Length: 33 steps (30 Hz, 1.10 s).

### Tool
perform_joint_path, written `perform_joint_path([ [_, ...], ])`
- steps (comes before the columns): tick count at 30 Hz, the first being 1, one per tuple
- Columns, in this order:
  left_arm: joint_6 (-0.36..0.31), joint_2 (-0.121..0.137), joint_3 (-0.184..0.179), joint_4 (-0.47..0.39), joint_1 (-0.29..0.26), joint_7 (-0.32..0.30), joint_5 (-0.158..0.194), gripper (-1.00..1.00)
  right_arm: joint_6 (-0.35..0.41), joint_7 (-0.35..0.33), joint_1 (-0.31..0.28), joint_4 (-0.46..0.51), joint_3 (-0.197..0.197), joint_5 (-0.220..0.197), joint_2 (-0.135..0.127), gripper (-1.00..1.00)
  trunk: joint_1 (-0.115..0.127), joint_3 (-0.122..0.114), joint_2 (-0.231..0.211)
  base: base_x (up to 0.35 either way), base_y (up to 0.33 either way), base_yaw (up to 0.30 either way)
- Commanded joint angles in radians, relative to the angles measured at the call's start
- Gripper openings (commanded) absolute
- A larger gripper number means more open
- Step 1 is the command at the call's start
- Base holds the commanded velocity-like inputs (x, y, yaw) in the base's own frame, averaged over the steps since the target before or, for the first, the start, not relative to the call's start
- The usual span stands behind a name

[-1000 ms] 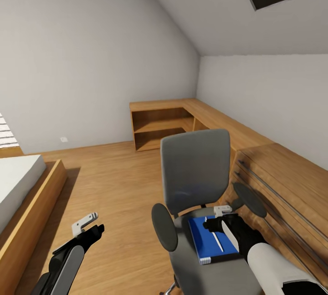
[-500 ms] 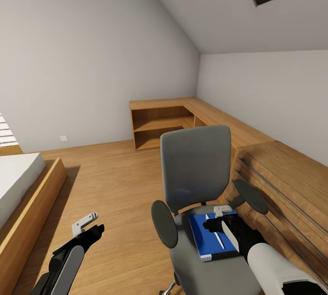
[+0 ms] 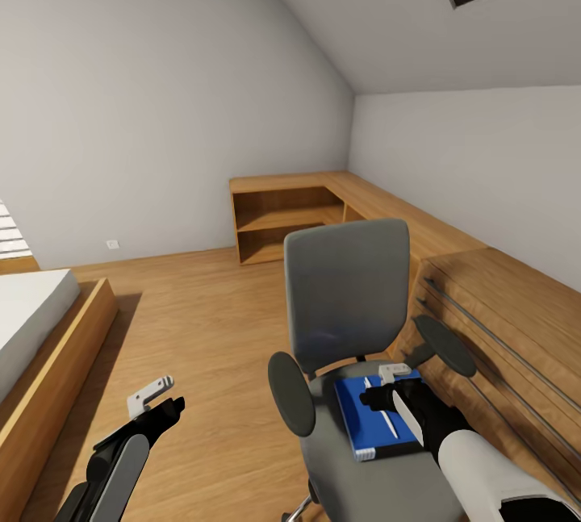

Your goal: In the bedroom, organize the workspace by keeping the computer under the desk, ensuring the monitor is on the desk, placing the keyboard on the desk next to the monitor, placing the mouse on the desk next to the keyboard, moving the folder from the swivel chair onto the desk next to the mouse, stacking the notebook on top of the folder with the pen on top of the notebook, and positioning the swivel chair next to the desk.

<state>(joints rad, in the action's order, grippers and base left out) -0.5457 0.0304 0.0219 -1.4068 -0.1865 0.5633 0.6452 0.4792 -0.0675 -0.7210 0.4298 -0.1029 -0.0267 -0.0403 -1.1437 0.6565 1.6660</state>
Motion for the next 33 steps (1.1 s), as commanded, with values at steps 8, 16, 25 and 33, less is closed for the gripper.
perform_joint_path([
  [8,-0.002,0.0,0.0,-0.001,-0.001,0.008,0.011,1.0,0.006,-0.001,-0.001,0.001,-0.006,-0.002,-0.001,1.0,-0.004,0.004,0.008,0.0,0.0,0.0],
  [16,-0.002,0.0,0.0,-0.001,-0.001,0.008,0.011,1.0,0.007,-0.001,-0.001,0.001,-0.006,-0.002,-0.001,1.0,-0.015,0.014,0.029,0.0,0.0,0.0],
  [25,-0.002,0.0,0.0,-0.001,-0.001,0.008,0.011,1.0,0.007,-0.001,0.0,0.001,-0.006,-0.002,-0.001,1.0,-0.015,0.014,0.029,0.0,0.0,0.0],
  [33,-0.002,0.0,0.0,-0.001,-0.001,0.008,0.011,1.0,0.007,-0.001,0.0,0.001,-0.006,-0.002,-0.001,1.0,-0.023,0.02,0.043,0.0,0.0,0.0],
])
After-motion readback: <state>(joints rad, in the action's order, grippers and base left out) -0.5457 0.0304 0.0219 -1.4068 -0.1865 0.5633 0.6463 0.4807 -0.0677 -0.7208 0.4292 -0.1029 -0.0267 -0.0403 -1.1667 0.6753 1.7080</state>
